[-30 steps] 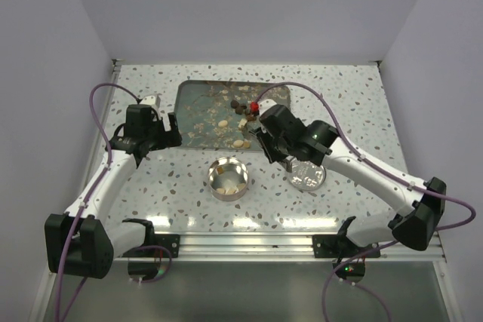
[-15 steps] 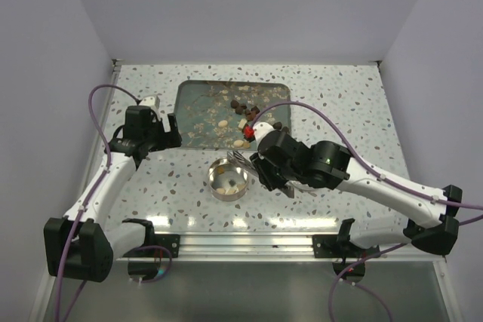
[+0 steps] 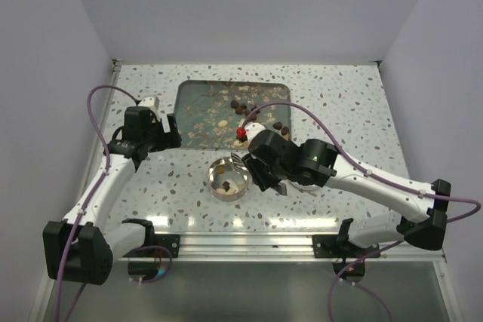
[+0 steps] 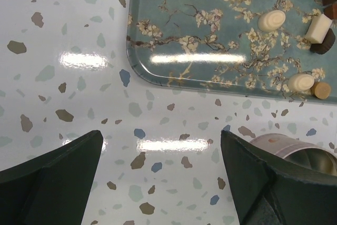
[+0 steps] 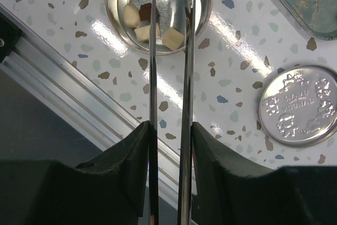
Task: Pack the chocolate
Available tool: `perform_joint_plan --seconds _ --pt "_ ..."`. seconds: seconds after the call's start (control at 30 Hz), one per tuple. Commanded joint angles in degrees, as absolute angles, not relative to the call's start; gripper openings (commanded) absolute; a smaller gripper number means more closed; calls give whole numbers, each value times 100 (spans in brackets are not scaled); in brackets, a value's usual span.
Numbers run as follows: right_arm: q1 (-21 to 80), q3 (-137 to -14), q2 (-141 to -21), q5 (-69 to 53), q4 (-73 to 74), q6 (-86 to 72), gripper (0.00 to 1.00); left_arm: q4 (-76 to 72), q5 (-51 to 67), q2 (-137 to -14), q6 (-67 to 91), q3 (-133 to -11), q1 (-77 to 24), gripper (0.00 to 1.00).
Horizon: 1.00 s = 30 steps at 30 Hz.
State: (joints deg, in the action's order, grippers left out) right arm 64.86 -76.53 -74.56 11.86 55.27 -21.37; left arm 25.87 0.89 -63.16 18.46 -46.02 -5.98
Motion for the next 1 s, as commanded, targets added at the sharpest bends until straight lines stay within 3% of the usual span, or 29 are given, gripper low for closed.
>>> perform_joint_plan --seconds 0.0,0.2,0.43,0.63,0.73,0.97 --pt "6504 -8015 -7523 1222 5247 -2057 39 2400 193 -6433 1802 -4755 -545 100" --pt "6338 -8367 -7725 1608 5203 -1916 38 2294 237 -6758 1714 -4966 -545 100" --pt "5143 -8551 -8146 1380 4843 -1451 37 2153 281 -6996 1696 -5089 -545 100" --pt "4703 -8675 -8849 1432 4553 -1213 38 2145 202 -7101 1573 -5098 -536 100" --pt "4536 -8736 -9139 1468 4526 -1335 43 2145 193 -7119 1556 -5106 -536 100" --pt "4483 -8727 -9500 1380 4280 -1450 42 2118 167 -7180 1538 -5080 -519 100"
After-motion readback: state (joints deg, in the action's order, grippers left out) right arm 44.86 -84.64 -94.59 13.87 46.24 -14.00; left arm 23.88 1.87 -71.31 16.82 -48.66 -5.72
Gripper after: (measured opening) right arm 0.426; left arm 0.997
